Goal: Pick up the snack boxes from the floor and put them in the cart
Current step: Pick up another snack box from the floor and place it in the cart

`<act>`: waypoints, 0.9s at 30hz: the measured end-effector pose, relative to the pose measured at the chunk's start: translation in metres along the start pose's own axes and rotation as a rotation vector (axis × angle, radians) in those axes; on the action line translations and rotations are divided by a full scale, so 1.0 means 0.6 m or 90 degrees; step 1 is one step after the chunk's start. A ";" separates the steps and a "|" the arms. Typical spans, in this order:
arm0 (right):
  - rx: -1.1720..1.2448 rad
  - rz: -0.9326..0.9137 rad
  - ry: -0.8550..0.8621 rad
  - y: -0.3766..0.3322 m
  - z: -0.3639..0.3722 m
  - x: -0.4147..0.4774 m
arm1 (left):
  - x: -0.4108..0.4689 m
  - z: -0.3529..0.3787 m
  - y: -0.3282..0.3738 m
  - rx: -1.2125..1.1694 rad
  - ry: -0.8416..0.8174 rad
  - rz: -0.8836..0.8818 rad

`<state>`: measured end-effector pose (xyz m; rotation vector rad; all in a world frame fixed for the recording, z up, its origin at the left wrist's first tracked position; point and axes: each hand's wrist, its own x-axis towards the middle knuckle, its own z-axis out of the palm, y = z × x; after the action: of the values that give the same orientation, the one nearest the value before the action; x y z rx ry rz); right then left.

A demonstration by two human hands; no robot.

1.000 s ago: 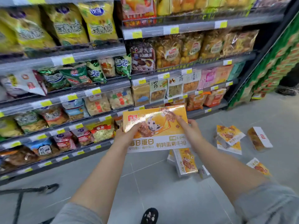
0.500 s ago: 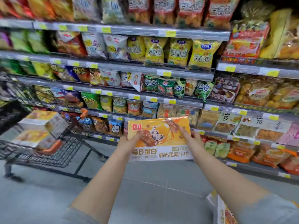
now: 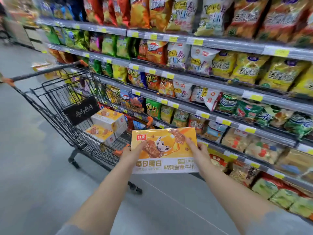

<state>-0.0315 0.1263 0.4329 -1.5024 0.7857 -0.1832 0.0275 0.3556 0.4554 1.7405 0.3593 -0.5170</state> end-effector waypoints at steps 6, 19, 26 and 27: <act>-0.007 0.001 -0.038 -0.014 0.183 0.022 | 0.089 -0.158 0.008 -0.010 0.037 0.000; -0.030 -0.021 -0.087 -0.063 0.419 0.122 | 0.252 -0.316 0.052 -0.040 0.086 -0.015; -0.027 0.011 -0.116 -0.106 0.542 0.249 | 0.413 -0.360 0.124 -0.019 0.089 -0.014; -0.027 0.022 -0.118 -0.110 0.560 0.271 | 0.437 -0.365 0.138 -0.013 0.091 -0.034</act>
<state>0.3027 0.3017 0.3970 -1.5199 0.6702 -0.0011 0.3250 0.5408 0.4262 1.7569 0.5110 -0.4271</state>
